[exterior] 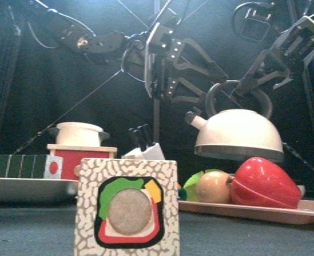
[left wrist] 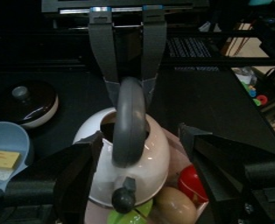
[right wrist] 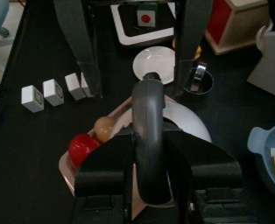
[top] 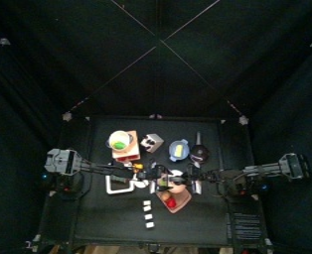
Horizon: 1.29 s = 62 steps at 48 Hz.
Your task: Hand over kettle
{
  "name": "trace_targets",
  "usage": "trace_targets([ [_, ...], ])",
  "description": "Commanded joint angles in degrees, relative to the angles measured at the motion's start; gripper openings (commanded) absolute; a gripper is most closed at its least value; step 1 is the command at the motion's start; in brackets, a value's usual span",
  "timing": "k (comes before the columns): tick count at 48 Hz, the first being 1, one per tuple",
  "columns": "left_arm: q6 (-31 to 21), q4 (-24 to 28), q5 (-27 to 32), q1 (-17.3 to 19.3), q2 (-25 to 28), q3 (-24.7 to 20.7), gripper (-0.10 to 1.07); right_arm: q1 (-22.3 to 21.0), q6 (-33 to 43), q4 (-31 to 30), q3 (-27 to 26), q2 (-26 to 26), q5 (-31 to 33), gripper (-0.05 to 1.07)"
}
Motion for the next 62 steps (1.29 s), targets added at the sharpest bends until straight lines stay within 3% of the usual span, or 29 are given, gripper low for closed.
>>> trace_targets([
  [1, 0.0, 0.1, -0.5, 0.6, 0.1, -2.7, 1.00, -0.1, 0.0, -0.1, -1.5, -0.4, -1.0, 0.50],
  [18, 0.1, -0.1, -0.6, 0.9, 1.8, -3.9, 0.96, -0.3, -0.2, -0.1, -1.0, -0.4, -1.0, 0.50],
  [32, 0.1, 0.1, -0.1, 0.8, 1.5, -3.5, 0.70, -0.3, -0.6, -0.1, -0.9, -0.4, -1.0, 0.50],
  [39, 0.1, 0.1, 0.0, 0.6, 1.2, -3.3, 0.62, -0.3, -0.4, -0.9, -0.7, -0.4, -1.0, 0.51],
  [62, 0.1, 0.0, 0.0, 0.7, 1.1, -2.6, 0.61, -0.3, -0.4, -2.5, -0.2, -0.4, -1.8, 0.55],
])
